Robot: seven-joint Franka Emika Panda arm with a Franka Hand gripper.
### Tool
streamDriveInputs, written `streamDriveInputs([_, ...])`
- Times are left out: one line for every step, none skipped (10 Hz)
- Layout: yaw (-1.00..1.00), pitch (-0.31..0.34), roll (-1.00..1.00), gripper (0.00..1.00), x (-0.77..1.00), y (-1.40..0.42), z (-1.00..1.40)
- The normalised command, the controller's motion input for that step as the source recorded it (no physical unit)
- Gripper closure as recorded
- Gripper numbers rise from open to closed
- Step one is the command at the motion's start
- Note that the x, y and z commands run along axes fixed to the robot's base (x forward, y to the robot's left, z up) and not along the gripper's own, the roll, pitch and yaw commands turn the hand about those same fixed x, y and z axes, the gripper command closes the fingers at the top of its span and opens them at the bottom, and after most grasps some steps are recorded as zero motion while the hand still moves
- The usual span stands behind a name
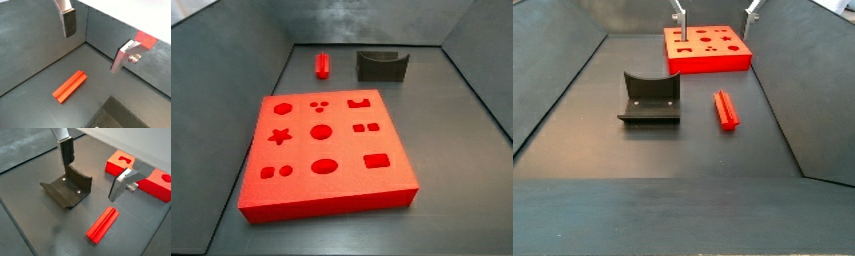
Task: Pick up the star object. Move up. Place the star object on the fixture. Regrasp the star object. Move to above the board. Insert the star object.
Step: Pick up the star object.
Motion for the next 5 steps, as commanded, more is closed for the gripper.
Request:
streamDriveInputs([0.00, -0.016, 0.04, 0.00, 0.00, -0.01, -0.06])
streamDriveInputs([0.14, -0.286, 0.00, 0.00, -0.14, -0.16, -0.61])
streamDriveInputs([0.26, -0.223, 0.00, 0.00, -0.16, -0.33, -0.75])
streamDriveInputs([0.22, -0.164, 0.09, 0.00, -0.24, -0.23, -0.89])
streamDriveInputs([0.24, -0.124, 0.09, 0.00, -0.13, -0.28, -0.96])
